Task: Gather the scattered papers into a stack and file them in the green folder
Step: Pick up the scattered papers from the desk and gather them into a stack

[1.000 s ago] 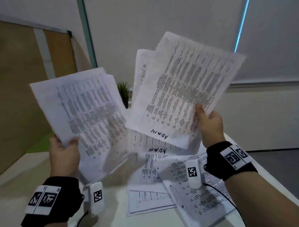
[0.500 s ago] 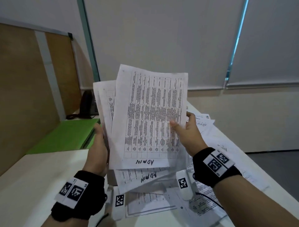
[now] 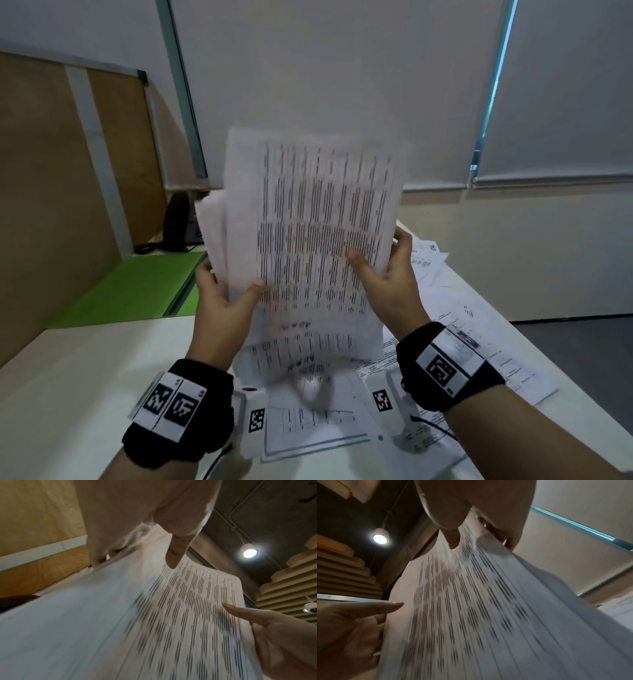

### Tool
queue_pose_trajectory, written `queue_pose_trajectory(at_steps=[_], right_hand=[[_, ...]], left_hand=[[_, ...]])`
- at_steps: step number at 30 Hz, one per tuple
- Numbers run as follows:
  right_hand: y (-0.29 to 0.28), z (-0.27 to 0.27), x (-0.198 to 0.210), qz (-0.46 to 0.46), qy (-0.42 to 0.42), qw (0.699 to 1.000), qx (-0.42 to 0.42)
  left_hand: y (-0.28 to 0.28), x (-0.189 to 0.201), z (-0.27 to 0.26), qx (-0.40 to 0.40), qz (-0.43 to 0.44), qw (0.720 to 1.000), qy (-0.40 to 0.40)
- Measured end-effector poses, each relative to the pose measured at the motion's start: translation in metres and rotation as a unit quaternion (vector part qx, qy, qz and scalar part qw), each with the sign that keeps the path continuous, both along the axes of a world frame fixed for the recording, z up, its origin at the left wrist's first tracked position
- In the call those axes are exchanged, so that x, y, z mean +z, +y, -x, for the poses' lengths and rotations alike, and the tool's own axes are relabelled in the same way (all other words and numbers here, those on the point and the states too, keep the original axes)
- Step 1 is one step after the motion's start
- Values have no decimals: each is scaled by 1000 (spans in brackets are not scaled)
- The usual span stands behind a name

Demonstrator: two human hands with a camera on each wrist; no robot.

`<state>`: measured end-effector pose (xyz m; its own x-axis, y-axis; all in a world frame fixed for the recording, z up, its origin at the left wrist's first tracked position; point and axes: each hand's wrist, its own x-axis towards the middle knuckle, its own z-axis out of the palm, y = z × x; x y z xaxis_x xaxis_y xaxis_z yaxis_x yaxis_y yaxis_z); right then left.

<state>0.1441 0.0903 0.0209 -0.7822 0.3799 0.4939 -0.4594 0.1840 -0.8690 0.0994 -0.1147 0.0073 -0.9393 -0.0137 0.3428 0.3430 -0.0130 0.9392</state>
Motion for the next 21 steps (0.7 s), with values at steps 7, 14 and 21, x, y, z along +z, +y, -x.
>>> queue_pose_trajectory(at_steps=[7,14,21], right_hand=[[-2,-7,-6,-7,-34,999,9],[-10,-11,-4,28,19,999,-11],[-2,-12,-12,-3,-70,998,7]], left_hand=[[-6,-8,4,7,-2,1000,-22],[4,-2,-2,11,1,999,34],[2,-24,4,-21,86,995,-49]])
